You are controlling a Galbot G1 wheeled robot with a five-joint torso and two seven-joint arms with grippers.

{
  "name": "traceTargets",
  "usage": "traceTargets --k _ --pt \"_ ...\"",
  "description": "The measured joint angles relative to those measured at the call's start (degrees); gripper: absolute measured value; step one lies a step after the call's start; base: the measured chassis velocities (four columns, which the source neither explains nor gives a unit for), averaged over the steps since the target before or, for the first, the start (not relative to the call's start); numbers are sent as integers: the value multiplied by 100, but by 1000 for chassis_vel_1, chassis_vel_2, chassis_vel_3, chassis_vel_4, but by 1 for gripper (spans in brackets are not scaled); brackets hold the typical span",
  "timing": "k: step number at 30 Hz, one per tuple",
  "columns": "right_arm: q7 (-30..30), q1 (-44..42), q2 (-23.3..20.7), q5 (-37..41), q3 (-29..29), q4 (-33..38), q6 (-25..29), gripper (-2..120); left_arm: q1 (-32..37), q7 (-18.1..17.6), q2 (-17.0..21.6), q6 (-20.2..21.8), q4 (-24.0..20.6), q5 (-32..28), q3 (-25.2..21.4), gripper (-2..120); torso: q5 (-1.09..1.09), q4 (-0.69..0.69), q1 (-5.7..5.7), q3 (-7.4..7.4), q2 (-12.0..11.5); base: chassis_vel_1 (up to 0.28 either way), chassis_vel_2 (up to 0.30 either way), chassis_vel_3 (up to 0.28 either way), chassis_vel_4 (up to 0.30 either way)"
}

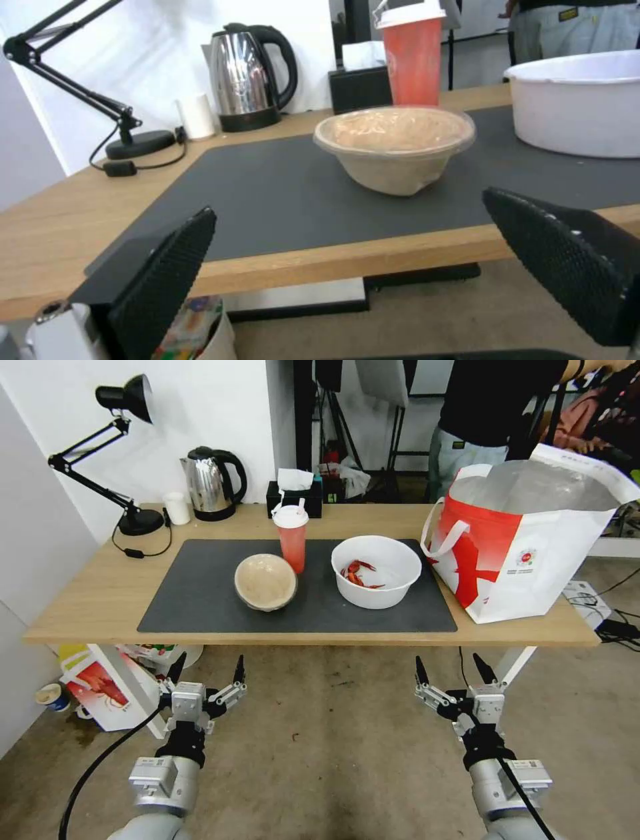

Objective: Pick up the trash from the table and place it into the takeout bag.

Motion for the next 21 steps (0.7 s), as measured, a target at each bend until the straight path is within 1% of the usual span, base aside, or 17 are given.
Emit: traceTargets --k 21 --pt "0 0 0 0 0 0 0 100 0 0 0 0 0 0 0 100 0 0 0 0 0 0 0 0 0"
